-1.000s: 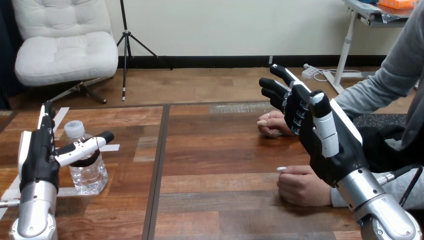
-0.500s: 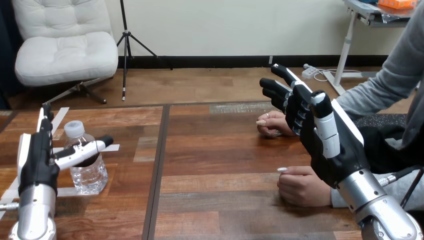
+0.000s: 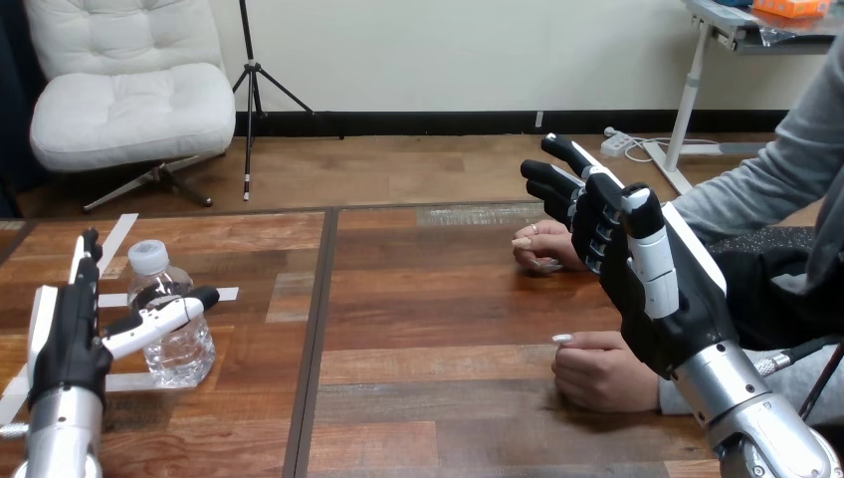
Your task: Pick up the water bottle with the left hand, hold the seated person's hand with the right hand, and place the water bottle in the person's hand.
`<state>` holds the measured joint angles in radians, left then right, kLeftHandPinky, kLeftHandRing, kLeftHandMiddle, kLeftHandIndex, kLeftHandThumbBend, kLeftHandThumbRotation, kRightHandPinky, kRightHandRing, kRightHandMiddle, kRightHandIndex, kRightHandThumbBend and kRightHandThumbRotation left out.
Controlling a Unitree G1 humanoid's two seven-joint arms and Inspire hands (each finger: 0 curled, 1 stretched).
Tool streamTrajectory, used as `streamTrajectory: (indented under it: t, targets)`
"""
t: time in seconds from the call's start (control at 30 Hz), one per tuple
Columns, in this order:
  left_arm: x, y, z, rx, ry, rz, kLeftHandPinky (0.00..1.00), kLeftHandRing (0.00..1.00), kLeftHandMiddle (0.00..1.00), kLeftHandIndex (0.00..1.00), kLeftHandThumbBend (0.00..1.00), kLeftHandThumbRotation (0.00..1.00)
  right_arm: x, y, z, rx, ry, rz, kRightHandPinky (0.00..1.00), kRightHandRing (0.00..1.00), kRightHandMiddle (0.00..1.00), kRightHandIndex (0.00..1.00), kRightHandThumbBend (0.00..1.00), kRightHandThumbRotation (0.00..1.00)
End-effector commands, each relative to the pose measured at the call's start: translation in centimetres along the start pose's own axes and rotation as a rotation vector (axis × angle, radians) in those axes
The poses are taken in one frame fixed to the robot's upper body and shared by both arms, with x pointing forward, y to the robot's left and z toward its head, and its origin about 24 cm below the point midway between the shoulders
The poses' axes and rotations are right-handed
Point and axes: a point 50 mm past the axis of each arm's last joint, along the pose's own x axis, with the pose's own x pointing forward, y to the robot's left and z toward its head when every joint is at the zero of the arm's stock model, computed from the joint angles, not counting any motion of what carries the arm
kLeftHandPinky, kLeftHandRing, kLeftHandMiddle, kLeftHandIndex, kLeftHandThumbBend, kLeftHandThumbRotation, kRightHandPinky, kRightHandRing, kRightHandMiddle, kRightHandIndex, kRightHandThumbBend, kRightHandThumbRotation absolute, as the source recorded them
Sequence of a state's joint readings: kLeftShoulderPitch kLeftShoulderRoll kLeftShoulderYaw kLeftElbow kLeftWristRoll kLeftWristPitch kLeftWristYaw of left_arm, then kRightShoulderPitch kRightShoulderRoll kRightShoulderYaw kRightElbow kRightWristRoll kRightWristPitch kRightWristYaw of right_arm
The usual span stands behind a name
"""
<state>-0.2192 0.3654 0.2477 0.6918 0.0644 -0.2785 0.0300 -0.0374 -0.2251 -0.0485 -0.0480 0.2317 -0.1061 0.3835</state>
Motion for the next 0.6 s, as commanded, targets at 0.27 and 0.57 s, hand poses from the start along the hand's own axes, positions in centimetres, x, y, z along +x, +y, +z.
streamTrajectory:
  t: [0.27,0.57]
  targets:
    - [1.48,1.22,2.01,0.046,-0.056,-0.099,1.0,1.0,1.0,1.0,1.0,0.38,0.87,0.11,1.95,-0.014,-0.091,0.008,1.0,0.93,0.9,0.95,1.0,1.0]
    - [1.93,1.39,1.83,0.072,-0.022,-0.132,1.0,1.0,1.0,1.0,1.0,0.42,0.79,0.07,1.96,-0.015,-0.092,0.005,1.0,0.93,0.9,0.95,1.0,1.0]
